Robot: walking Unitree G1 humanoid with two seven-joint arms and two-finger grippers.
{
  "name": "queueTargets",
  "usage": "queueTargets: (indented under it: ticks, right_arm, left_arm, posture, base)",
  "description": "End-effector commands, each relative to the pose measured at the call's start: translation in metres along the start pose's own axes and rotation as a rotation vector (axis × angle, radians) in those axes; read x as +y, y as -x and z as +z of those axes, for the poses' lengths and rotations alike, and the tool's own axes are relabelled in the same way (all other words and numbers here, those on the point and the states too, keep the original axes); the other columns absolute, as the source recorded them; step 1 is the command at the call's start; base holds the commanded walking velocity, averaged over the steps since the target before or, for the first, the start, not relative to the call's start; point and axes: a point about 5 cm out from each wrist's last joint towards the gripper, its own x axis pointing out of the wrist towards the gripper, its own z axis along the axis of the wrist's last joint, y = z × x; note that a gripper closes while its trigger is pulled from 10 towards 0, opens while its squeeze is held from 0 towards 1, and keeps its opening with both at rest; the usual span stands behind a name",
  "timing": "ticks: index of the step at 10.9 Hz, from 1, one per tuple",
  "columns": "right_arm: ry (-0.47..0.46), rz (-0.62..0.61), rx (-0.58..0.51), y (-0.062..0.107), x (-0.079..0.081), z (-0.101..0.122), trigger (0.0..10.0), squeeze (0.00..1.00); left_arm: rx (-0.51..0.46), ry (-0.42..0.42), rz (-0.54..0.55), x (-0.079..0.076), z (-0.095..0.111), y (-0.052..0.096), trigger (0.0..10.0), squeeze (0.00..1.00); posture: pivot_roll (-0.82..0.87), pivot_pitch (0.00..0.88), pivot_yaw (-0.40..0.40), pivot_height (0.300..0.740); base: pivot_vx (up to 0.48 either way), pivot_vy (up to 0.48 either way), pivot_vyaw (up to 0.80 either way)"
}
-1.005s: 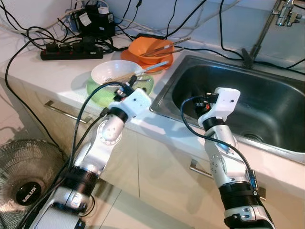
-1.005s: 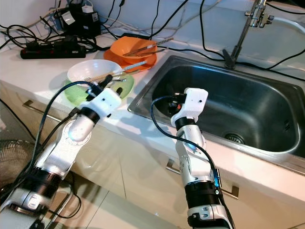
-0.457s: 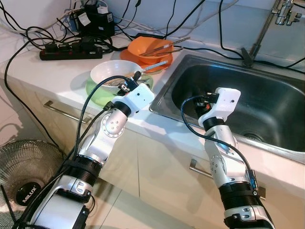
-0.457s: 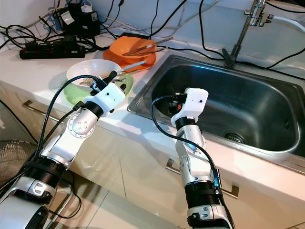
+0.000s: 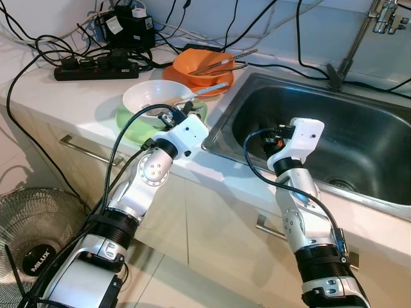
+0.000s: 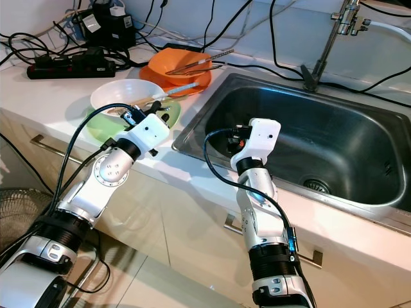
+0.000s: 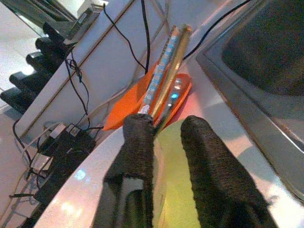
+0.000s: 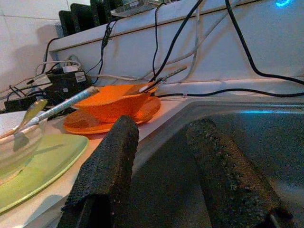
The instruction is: Kitchen organization
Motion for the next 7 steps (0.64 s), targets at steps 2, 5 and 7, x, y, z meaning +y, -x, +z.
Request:
queueTargets:
  ticks: [2, 5, 7]
  right_arm:
    - [0.005, -0.003, -0.010, -0.0020, 0.0005, 0.0021, 10.0, 0.00]
    - [0.003, -0.006, -0.010, -0.0023, 0.0005, 0.0018, 10.0, 0.00]
    - [0.002, -0.006, -0.010, -0.0024, 0.0005, 0.0017, 10.0, 0.00]
  left_arm:
    - [-0.028, 0.000, -0.002, -0.0003, 0.0054, -0.0032, 0.0, 0.00]
    - [-0.060, -0.023, 0.020, 0.0045, 0.0122, -0.0054, 10.0, 0.00]
    - [-0.075, -0.030, 0.033, 0.0066, 0.0145, -0.0058, 10.0, 0.00]
  posture:
    - [0.16, 0.019, 0.003, 0.740]
    - [0.16, 0.016, 0.003, 0.740]
    - [0.16, 0.013, 0.003, 0.740]
  base:
    - [0.000, 0.000, 0.00]
    - [0.000, 0.000, 0.00]
    - [0.000, 0.000, 0.00]
